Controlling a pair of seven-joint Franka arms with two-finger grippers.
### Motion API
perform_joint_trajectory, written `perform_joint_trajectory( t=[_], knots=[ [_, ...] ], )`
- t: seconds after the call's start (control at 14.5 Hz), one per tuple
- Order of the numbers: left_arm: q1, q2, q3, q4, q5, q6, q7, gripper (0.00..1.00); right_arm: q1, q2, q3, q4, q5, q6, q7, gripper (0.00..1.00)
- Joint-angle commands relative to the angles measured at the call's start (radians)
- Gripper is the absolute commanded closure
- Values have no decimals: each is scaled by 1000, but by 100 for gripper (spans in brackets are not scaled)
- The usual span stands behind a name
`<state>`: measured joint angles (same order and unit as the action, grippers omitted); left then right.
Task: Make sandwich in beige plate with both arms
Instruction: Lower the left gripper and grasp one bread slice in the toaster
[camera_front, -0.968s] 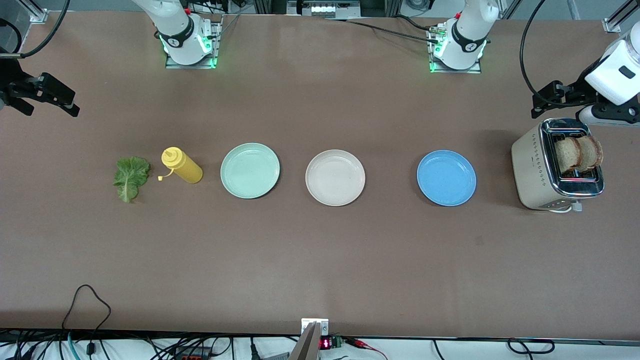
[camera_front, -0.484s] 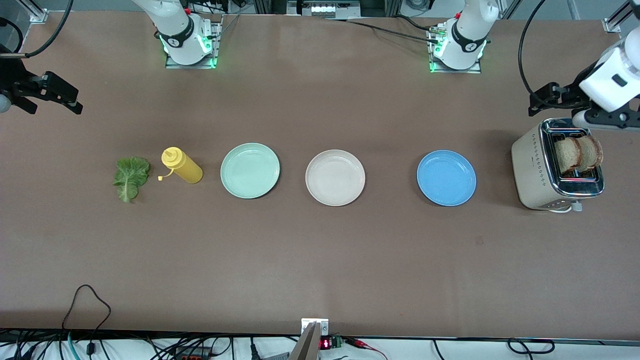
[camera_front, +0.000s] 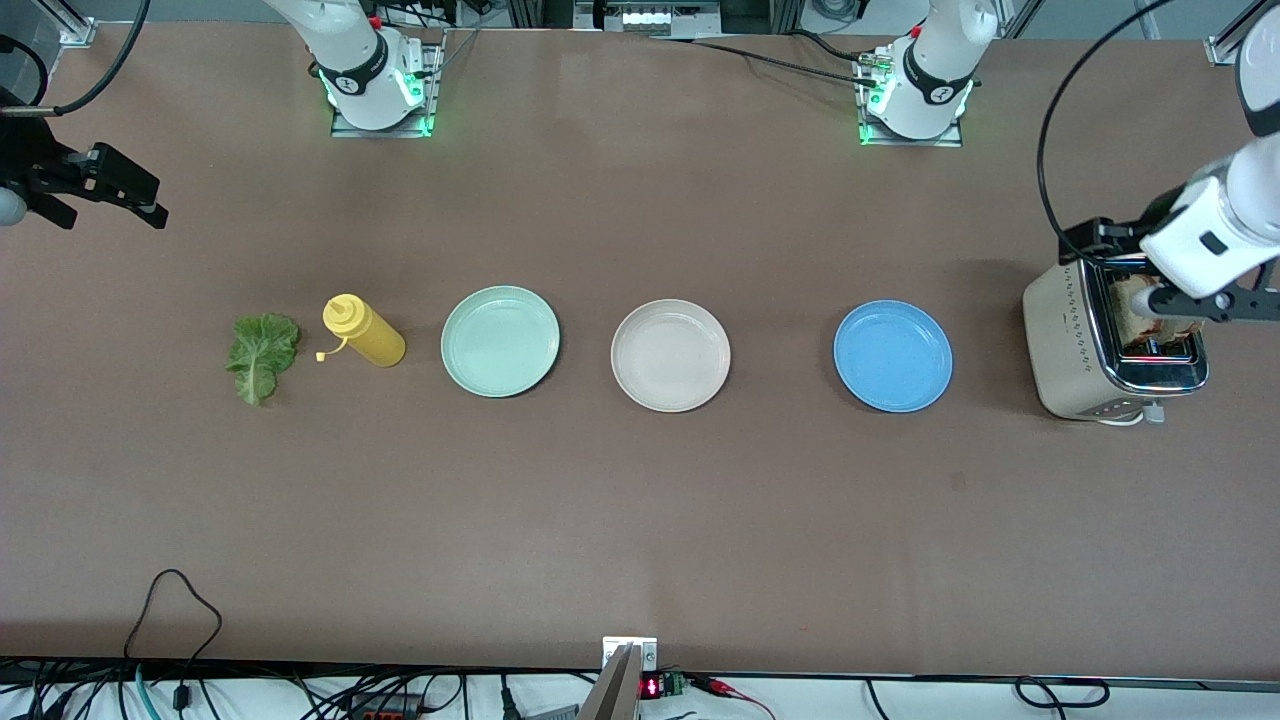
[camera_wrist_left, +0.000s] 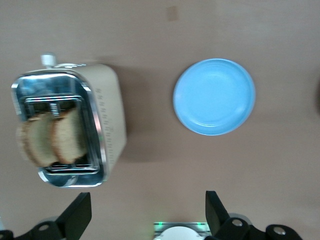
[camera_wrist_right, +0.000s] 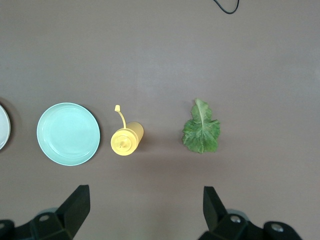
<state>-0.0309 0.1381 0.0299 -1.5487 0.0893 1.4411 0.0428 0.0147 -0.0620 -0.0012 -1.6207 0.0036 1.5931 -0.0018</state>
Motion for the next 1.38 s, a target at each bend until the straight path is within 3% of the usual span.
perform_joint_trajectory(
  t=[0.0, 0.21, 0.35, 0.9, 1.31],
  knots=[
    [49, 44, 2, 58, 52, -39, 87, 0, 25, -4, -25, -5, 12, 19, -14, 0],
    [158, 76, 1, 42, 60, -27, 179, 0, 11, -7, -20, -5, 6, 19, -14, 0],
    [212, 75, -1, -19, 58, 45, 236, 0, -5, -9, -14, -10, 12, 12, -14, 0],
    [290, -57, -8, -448, 50, 568, 348, 0, -2, -22, -20, -16, 15, -21, -15, 0],
    [322, -60, -8, -544, 50, 677, 354, 6, 1, -16, -20, -16, 22, -13, -15, 0]
  ],
)
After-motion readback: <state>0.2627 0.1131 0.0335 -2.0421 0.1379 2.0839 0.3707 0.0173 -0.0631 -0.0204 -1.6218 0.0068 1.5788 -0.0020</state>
